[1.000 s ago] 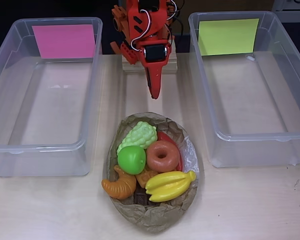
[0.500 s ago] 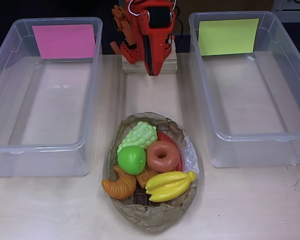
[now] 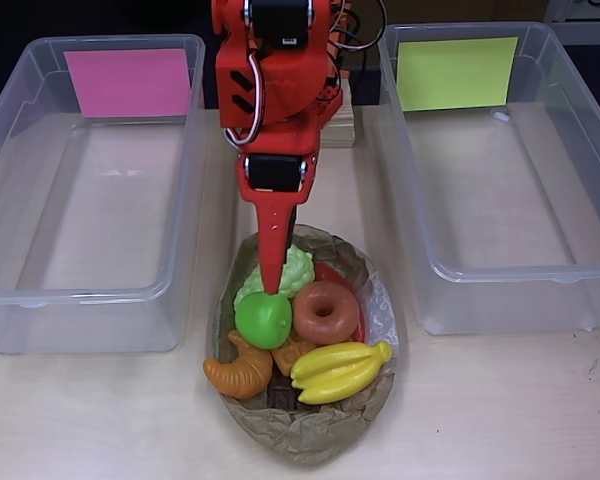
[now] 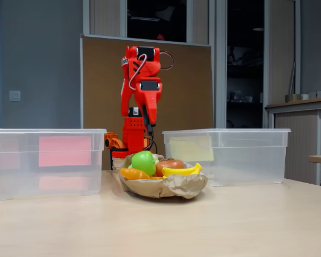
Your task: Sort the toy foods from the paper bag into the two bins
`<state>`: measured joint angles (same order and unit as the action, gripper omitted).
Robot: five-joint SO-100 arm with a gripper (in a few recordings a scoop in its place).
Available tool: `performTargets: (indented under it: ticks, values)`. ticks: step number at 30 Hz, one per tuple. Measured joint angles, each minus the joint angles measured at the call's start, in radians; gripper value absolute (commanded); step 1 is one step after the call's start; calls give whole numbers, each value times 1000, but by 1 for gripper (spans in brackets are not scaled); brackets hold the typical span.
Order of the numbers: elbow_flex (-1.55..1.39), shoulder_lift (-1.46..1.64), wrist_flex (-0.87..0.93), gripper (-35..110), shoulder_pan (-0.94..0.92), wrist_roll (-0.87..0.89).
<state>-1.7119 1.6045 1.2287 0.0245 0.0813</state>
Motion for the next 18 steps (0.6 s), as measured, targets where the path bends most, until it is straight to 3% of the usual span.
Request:
performTargets:
  ticks: [8, 18]
  values:
    - [97, -196, -11, 47, 11, 229]
    - [290, -437, 0, 46, 25, 295]
